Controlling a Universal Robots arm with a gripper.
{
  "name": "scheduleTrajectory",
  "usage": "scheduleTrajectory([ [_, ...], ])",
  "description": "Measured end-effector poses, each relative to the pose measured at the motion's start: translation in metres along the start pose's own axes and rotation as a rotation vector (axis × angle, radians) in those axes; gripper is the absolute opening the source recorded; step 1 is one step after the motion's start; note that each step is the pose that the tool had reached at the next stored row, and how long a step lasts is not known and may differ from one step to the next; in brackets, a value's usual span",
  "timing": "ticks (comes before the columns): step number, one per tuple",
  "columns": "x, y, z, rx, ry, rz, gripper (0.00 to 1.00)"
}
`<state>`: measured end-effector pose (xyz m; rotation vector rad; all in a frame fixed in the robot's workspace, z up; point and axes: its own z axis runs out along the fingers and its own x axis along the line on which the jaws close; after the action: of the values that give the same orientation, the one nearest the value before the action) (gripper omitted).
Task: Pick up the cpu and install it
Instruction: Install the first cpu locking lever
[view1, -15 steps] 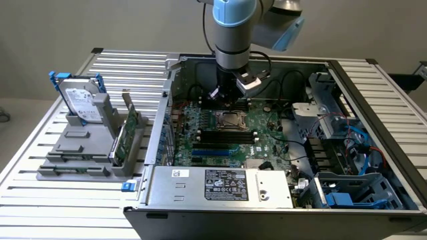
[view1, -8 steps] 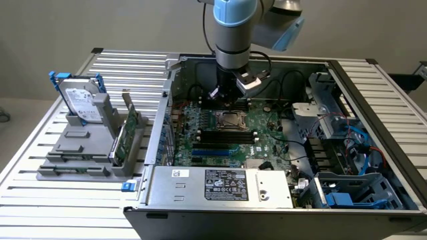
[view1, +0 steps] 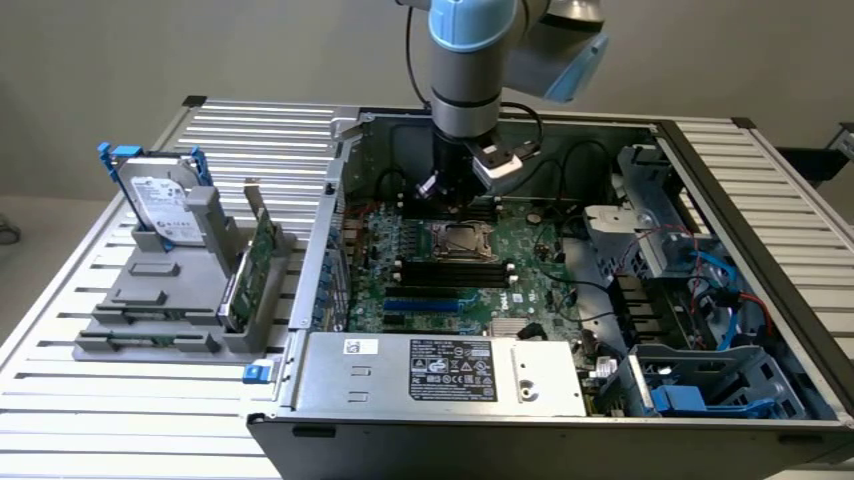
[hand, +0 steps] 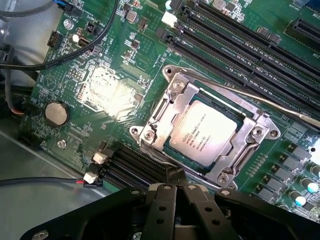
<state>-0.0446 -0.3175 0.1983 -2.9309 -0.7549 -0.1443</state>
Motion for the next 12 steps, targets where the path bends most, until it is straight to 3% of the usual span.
scheduleTrajectory([
  [6,0.0,-0.0007,-0.0065,0.0023,-0.0042,0.001,0.11],
  [12,-0.002,-0.003,-0.0111,0.0025,-0.0038,0.001,0.11],
])
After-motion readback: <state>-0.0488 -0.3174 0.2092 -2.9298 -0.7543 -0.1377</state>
